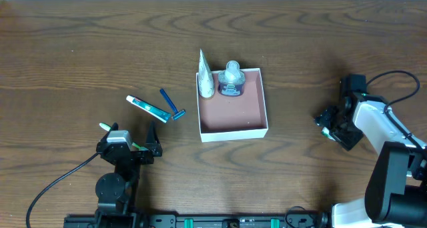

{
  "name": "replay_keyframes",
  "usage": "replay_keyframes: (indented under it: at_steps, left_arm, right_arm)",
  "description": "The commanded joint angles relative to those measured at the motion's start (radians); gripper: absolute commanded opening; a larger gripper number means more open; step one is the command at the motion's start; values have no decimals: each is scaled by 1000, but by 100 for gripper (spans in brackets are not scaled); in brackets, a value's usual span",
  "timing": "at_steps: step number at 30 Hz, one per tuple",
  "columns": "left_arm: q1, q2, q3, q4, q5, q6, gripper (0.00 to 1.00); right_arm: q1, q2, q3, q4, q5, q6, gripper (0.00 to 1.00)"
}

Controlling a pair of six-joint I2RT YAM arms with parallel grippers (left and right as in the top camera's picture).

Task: Pack container
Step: 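Move the right gripper to the green soap box and grasp it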

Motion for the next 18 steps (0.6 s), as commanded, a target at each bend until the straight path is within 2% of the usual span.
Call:
replay_keyframes:
  at_steps: [1, 9, 12, 13, 16, 18]
  left_arm:
    - [5, -6, -21, -36, -27, 13, 98]
    - [5, -6, -21, -36, -27, 13, 98]
    - [5, -6, -21, -36, -27, 13, 98]
    - [5, -6, -21, -36, -27, 13, 98]
    - [5, -6, -21, -36, -27, 13, 98]
    - [5, -6, -21, -36, -27, 13, 98]
  right_arm:
    - [-23, 0, -19, 39, -26, -25, 81]
    - [-40, 0, -18, 154, -25, -208, 81]
    - [-40, 0, -18, 160, -25, -225, 79]
    - [-39, 1, -18, 160, -25, -225, 76]
    - [-39, 1, -18, 159, -33, -233, 58]
    - [-39, 1, -18, 152, -34, -233, 50]
